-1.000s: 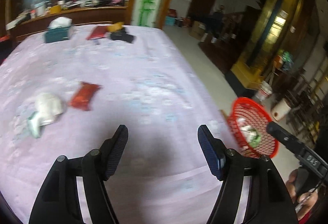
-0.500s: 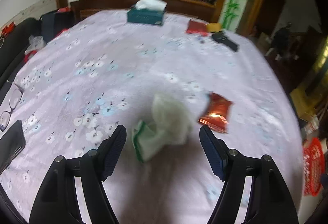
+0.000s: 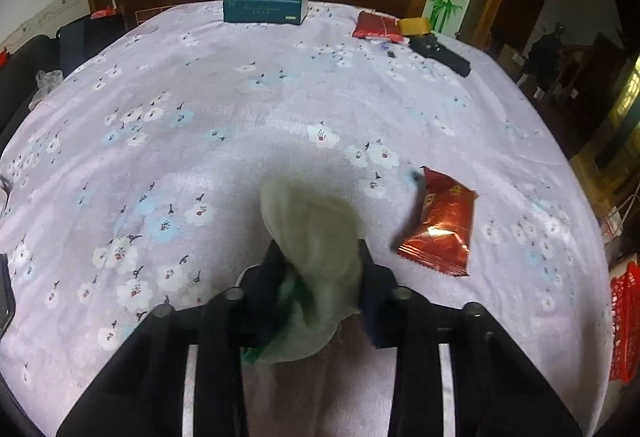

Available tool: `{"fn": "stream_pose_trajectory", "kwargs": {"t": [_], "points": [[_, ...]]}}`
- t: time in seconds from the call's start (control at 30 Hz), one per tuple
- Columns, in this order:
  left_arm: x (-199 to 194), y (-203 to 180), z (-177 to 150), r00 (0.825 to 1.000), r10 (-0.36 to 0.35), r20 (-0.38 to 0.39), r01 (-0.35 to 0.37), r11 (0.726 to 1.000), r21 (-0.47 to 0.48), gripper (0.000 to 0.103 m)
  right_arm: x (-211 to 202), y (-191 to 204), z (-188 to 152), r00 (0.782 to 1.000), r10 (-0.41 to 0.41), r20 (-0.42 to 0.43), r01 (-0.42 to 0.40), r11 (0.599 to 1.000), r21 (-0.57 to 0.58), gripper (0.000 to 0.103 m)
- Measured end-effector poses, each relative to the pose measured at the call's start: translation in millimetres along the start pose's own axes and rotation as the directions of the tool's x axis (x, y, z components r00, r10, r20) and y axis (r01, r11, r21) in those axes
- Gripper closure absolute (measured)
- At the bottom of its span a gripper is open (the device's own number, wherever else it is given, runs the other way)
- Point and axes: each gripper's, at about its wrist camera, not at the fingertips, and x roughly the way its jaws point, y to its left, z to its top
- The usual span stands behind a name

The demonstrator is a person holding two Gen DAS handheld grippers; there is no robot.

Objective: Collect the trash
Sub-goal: 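Grasp the white sock with left tool while right tool grasps the red snack packet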

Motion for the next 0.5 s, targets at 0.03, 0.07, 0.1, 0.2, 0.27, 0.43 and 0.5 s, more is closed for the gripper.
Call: {"fn": "stream_pose_trajectory", "kwargs": {"t": [0.03,0.07,0.1,0.2,0.27,0.43,0.5], "points": [[-5,2,-1,1.0,-0.014,0.007,0.014,1.0,-0.002,0.074,5,4,4,1.0,0.013,-0.012,-0.013,1.0,-0.004,0.032],[-11,3,-2,1.0,-0.02,0.017,0.02,1.0,-0.005,0.075,10,8,8,0.999,0.021,-0.025,-0.021,1.0,-0.007,0.032],[-18,5,-3,0.999,-0.024,0.031,0.024,1.0,-0.009,0.075,15,11,12,0.999,0.028,-0.035,-0.028,1.0,-0.009,0.032],[-43,11,-11,0.997,-0.031,0.075,0.032,0.999,-0.015,0.074,39,23,26,0.997,0.033,-0.071,-0.034,0.999,-0.011,0.031],[-61,16,-20,0.993,-0.042,0.106,0.044,0.999,-0.013,0.074,64,31,36,0.993,0.043,-0.112,-0.044,0.999,0.001,0.031],[-89,26,-41,0.987,-0.034,0.159,0.036,0.999,-0.01,0.074,129,51,60,0.982,0.04,-0.187,-0.035,0.999,0.029,0.032],[-94,31,-46,0.985,-0.027,0.171,0.03,0.999,-0.014,0.074,151,59,66,0.977,0.027,-0.211,-0.022,0.999,0.028,0.032]]}}
